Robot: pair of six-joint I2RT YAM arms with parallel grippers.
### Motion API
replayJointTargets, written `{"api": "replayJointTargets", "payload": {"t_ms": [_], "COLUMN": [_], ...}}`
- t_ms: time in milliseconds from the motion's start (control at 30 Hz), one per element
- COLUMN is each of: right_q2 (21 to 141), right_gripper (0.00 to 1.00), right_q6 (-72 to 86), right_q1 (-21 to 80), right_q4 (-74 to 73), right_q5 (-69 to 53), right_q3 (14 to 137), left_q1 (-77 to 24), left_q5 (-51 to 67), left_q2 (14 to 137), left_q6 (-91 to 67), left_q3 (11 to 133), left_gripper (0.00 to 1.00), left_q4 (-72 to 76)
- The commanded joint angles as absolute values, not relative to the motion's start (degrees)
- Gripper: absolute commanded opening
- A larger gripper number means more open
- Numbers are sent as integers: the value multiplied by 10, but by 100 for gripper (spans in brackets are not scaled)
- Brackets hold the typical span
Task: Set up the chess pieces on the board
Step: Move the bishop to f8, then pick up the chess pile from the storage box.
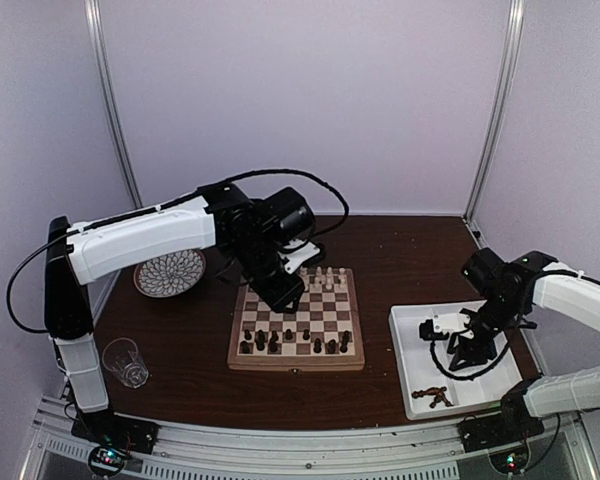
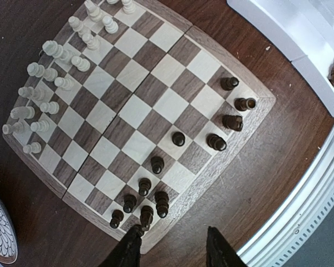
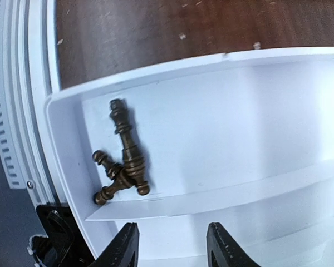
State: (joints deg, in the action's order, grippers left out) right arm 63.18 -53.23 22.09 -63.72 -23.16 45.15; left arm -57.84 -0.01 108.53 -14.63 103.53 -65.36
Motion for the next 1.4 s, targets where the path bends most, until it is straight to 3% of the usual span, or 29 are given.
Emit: {"api": "replayJointTargets", "payload": {"t_ms": [0,367,767,1100,1367], "right_q2": [631,711,757,736,660], "right_gripper": [45,46,43,16,12], "right_q6": [-564,-534,-517,-498,-493], "right_q1": [276,392,446,434,356], "right_q4": [-646,-561,-482,-478,-527], "right_q5": [-176,-154,-126,-115,-196], "right_q3": [422,405,365,369,411], "left_q1": [-576,-576,-576,-576,-578], "left_q5": [-21,-30,-31,34,199], "left_q2": [1074,1064,1064,1062,1060], "left_q6": [-158,-174,-182,-200,-325], "left_q3": [1035,1015,1004,985,882], "left_gripper": [41,41,41,41,44], "left_q4": [-616,-615,-600,-538,-231]}}
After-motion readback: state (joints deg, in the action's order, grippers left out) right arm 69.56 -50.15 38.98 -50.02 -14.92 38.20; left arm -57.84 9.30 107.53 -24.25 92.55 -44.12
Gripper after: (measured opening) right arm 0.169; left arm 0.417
